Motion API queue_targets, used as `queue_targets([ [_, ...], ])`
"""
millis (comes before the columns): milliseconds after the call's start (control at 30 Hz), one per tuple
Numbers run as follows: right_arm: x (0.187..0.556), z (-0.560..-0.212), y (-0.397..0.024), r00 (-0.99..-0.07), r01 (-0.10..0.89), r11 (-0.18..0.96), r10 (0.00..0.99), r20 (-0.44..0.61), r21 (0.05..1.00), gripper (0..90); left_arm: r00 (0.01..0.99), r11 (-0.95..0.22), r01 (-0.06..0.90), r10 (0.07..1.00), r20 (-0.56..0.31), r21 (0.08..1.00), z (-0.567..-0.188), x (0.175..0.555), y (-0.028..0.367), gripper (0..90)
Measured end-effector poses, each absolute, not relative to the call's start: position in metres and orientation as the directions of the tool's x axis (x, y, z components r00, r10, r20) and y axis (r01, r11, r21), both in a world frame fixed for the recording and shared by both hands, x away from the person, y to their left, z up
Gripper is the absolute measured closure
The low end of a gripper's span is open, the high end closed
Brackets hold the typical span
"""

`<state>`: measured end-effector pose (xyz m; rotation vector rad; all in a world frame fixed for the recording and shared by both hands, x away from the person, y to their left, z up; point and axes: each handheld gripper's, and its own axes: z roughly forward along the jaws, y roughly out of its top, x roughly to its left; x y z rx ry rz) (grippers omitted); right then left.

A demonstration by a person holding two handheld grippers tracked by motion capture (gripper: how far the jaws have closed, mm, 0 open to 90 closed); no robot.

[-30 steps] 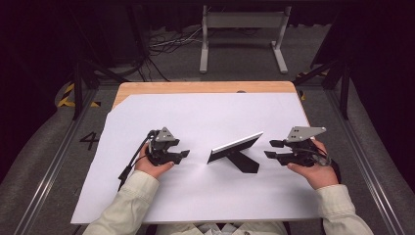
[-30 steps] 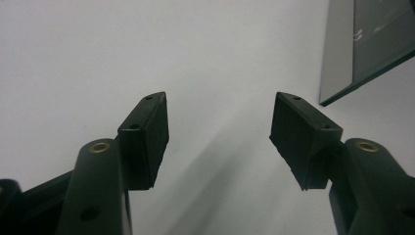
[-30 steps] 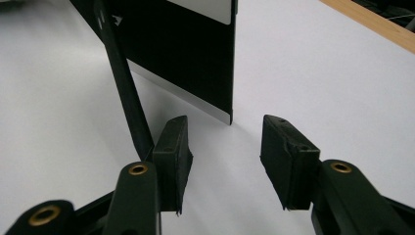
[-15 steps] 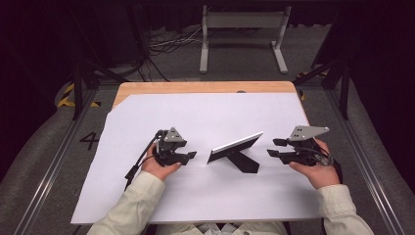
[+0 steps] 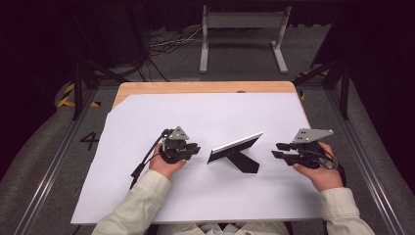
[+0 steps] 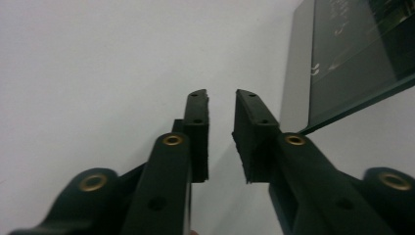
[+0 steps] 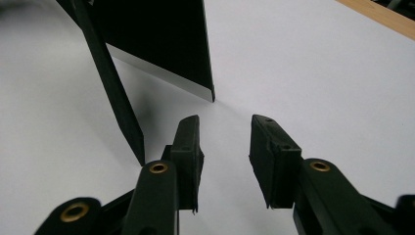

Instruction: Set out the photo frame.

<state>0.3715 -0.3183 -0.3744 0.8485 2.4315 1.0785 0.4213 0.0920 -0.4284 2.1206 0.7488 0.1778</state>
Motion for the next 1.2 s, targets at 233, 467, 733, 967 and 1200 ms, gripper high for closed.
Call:
queue_targets([
  [233,0.369,-0.375,-0.322,-0.759,0.378,0.527,0.647,-0.071,0.761,65.9,0.821,-0.413,0.456,0.536,-0.194,0.788,-0.432,0.424,0.088,90.0],
  [467,0.368,-0.373,-0.322,-0.760,0.375,0.526,0.646,-0.072,0.764,65.4,0.818,-0.440,0.480,0.537,-0.205,0.759,-0.438,0.425,0.079,90.0],
  [733,0.369,-0.374,-0.322,-0.757,0.383,0.523,0.650,-0.066,0.761,64.2,0.828,-0.475,0.494,0.513,-0.227,0.728,-0.442,0.423,0.071,90.0],
  [967,0.369,-0.373,-0.323,-0.756,0.383,0.521,0.651,-0.065,0.762,63.4,0.845,-0.510,0.486,0.483,-0.231,0.710,-0.444,0.421,0.066,90.0],
  [1200,0.368,-0.371,-0.325,-0.752,0.383,0.514,0.656,-0.063,0.767,62.2,0.855,-0.534,0.479,0.465,-0.232,0.697,-0.443,0.420,0.063,90.0],
])
